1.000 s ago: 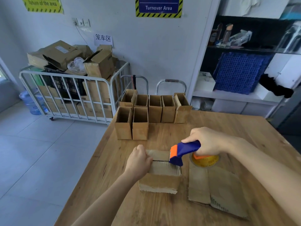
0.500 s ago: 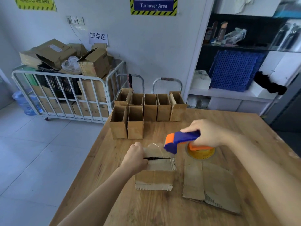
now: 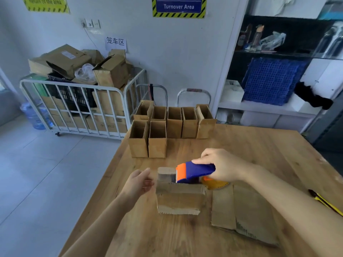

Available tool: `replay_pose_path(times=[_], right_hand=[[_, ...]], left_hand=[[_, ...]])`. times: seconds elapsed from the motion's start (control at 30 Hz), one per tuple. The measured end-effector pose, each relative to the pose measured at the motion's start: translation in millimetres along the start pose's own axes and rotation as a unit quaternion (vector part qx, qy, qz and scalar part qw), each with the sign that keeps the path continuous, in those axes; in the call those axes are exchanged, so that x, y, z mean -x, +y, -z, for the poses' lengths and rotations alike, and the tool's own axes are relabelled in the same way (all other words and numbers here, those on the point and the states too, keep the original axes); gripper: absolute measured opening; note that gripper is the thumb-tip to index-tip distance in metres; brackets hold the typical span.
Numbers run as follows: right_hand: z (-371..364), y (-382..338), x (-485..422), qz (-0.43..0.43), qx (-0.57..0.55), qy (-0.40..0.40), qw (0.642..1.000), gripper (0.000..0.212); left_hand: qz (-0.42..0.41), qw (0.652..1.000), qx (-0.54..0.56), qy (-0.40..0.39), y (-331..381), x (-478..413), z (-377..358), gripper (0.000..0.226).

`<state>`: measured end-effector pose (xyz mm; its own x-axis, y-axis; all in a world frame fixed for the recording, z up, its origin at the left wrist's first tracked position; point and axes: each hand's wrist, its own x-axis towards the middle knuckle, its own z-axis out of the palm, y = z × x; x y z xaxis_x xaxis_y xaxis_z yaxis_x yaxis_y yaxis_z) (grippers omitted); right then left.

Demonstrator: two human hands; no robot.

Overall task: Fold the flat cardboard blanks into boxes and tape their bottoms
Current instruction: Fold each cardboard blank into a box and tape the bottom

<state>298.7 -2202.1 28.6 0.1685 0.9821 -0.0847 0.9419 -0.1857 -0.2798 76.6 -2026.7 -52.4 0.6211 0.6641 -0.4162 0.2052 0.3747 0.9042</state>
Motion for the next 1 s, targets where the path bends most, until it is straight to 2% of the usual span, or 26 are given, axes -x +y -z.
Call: replay_pose_path(times=[0.07, 0.2, 0.33, 0.43, 0.5, 0.6, 0.73, 0.87, 1.0], right_hand=[[-11, 6, 2, -0.008, -0.016, -0.008, 1.0, 0.054], [-21, 15, 8, -0.002, -0.016, 0.025, 1.0, 0.05], [-23, 18, 5, -0.02, -0.051, 0.028, 0.998, 0.053], [-20, 23, 6, -0.062, -0.103, 0.036, 0.992, 0.058], [-15, 24, 6, -0.067, -0.122, 0.051, 0.989, 0.058], [-7, 24, 3, -0.052, -0.123, 0.065, 0.989, 0.058], [-1, 22, -4, -0.04, -0.068, 0.038, 0.996, 0.058], [1, 24, -8, -0.058, -0.077, 0.004, 0.995, 0.056], [-2, 30, -8, -0.069, -0.079, -0.021, 0.994, 0.056]], left_hand=[[-0.029, 0.997, -0.055, 0.044, 1, -1, 4, 0.02], [-0.072, 0.984, -0.131, 0.094, 4, 3, 2, 0.024], [-0.084, 0.966, -0.235, 0.062, 13, 8, -5, 0.046], [-0.064, 0.963, -0.26, 0.01, 18, 7, -9, 0.076], [-0.082, 0.952, -0.295, 0.01, 14, 5, -7, 0.085], [-0.099, 0.96, -0.261, 0.031, 4, 1, -5, 0.076], [-0.125, 0.973, -0.193, 0.022, 2, -1, -11, 0.066], [-0.191, 0.951, -0.242, 0.028, 0, -5, -13, 0.06], [-0.191, 0.94, -0.28, 0.034, -6, -8, -11, 0.059]])
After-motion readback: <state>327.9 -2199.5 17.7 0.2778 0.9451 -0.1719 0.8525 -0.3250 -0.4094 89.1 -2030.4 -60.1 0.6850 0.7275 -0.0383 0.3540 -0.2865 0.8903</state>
